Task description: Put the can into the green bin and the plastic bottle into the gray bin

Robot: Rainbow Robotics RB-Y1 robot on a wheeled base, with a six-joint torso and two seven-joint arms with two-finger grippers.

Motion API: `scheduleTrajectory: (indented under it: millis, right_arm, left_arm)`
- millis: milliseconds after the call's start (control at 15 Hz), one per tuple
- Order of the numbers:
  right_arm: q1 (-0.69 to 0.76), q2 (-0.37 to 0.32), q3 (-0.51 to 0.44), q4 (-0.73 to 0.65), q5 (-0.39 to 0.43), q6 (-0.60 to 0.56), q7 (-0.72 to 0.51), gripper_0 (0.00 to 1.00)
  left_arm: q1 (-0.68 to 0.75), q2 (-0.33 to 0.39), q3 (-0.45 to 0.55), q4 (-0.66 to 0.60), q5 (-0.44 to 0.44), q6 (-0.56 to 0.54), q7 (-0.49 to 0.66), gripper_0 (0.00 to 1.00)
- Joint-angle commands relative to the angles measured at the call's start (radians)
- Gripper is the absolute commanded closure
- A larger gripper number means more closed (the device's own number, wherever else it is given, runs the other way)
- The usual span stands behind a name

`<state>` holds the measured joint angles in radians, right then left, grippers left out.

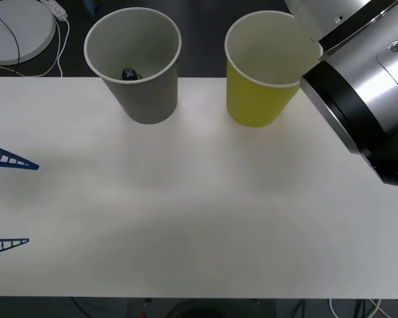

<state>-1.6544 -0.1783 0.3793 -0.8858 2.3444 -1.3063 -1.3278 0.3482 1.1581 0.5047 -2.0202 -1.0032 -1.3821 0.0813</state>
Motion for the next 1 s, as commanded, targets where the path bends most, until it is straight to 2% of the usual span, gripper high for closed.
scheduleTrajectory:
  millis: [67, 200, 1000]
  right_arm:
    - [0.035, -0.030, 0.001, -0.101, -0.013, -0.057, 0.004, 0.00]
    - [0.059, -0.053, 0.001, -0.150, -0.051, -0.067, 0.004, 0.00]
    - [0.209, -0.181, 0.003, -0.489, -0.146, -0.165, 0.005, 0.00]
  left_arm:
    - [0.000, 0.000, 0.000, 0.000, 0.000, 0.000, 0.000, 0.00]
    - [0.000, 0.000, 0.000, 0.000, 0.000, 0.000, 0.000, 0.00]
    - [0.000, 0.000, 0.000, 0.000, 0.000, 0.000, 0.000, 0.00]
